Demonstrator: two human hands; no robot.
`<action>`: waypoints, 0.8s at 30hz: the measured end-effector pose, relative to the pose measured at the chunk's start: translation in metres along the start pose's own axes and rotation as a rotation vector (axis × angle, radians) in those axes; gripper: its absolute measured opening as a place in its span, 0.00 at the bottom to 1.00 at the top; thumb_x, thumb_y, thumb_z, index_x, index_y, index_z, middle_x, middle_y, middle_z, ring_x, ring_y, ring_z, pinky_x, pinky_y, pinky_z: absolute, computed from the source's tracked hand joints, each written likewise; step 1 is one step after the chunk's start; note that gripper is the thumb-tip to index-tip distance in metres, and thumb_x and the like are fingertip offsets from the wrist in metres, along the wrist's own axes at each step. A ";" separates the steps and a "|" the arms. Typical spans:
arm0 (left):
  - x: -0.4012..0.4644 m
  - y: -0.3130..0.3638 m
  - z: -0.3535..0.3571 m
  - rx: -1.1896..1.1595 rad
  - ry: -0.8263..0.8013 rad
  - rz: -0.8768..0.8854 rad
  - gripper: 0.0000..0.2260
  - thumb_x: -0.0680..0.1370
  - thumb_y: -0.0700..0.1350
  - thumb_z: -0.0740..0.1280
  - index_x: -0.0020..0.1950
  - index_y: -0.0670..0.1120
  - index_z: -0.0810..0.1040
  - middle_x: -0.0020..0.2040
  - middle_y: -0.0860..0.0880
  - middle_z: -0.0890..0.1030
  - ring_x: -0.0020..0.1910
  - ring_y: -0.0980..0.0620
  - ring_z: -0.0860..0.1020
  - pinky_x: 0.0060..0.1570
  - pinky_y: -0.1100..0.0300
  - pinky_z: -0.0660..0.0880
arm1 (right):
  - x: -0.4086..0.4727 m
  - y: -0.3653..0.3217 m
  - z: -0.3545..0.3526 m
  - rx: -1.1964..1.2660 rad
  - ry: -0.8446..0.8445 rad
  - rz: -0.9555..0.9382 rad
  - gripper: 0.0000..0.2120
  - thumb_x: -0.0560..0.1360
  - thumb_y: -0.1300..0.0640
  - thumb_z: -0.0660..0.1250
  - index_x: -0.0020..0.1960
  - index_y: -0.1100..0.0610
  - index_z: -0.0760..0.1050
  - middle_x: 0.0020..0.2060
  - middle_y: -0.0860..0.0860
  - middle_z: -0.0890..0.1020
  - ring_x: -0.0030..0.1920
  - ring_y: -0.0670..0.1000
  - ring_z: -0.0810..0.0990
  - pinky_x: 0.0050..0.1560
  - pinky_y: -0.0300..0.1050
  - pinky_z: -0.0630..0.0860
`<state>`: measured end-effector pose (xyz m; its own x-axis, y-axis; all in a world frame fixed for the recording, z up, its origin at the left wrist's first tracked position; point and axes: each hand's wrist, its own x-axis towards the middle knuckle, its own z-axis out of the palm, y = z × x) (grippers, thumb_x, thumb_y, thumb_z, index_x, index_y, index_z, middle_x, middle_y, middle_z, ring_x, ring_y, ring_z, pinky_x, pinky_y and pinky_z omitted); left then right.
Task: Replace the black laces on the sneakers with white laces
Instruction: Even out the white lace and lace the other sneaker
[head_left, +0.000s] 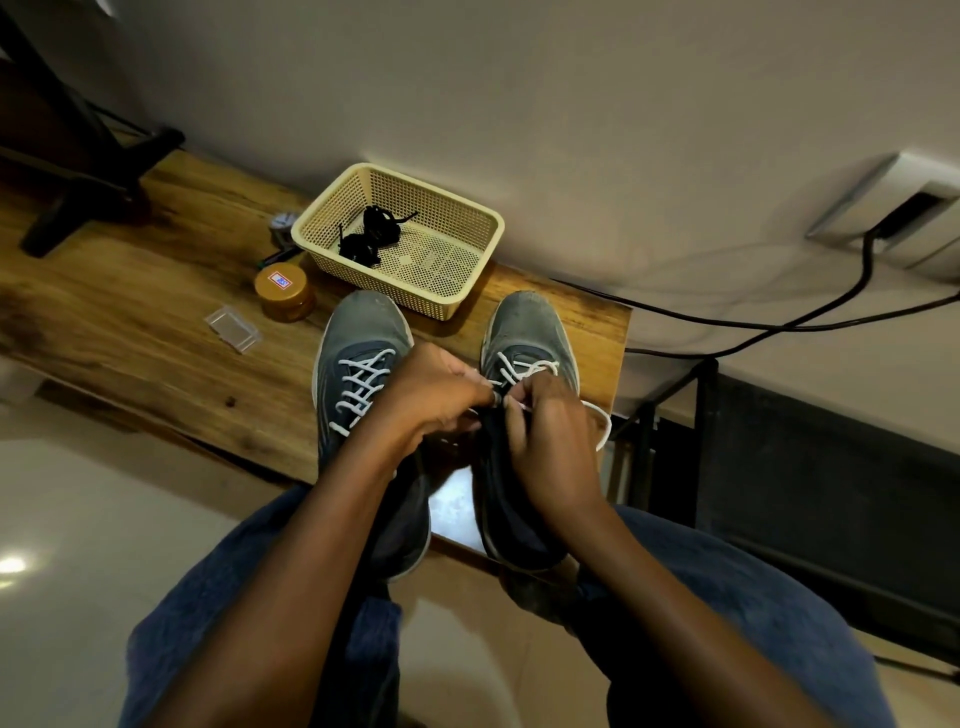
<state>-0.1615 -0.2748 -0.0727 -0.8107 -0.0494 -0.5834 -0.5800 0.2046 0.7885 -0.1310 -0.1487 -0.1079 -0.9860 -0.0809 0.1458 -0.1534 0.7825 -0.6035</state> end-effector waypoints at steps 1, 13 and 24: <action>0.000 0.000 0.000 -0.001 0.005 -0.001 0.02 0.73 0.34 0.71 0.45 0.36 0.80 0.45 0.38 0.82 0.40 0.48 0.80 0.40 0.59 0.80 | -0.001 0.000 0.001 0.016 0.013 0.007 0.02 0.76 0.65 0.63 0.45 0.60 0.74 0.42 0.57 0.77 0.44 0.54 0.74 0.41 0.41 0.59; -0.005 -0.002 0.002 -0.050 -0.028 -0.016 0.01 0.75 0.33 0.68 0.44 0.37 0.79 0.38 0.44 0.78 0.36 0.52 0.77 0.31 0.67 0.77 | 0.004 0.002 -0.004 0.309 -0.060 0.248 0.08 0.75 0.62 0.68 0.39 0.53 0.75 0.33 0.41 0.77 0.35 0.39 0.75 0.36 0.29 0.67; -0.004 -0.001 0.003 0.005 -0.022 0.000 0.07 0.80 0.35 0.63 0.45 0.40 0.79 0.36 0.45 0.78 0.32 0.54 0.77 0.28 0.69 0.76 | 0.021 0.010 -0.018 0.589 -0.219 0.473 0.06 0.69 0.63 0.75 0.37 0.57 0.79 0.35 0.53 0.84 0.37 0.49 0.81 0.43 0.45 0.78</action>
<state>-0.1576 -0.2721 -0.0721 -0.8089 -0.0279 -0.5873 -0.5793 0.2093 0.7878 -0.1523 -0.1318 -0.0968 -0.9362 0.0118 -0.3513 0.3372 0.3133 -0.8878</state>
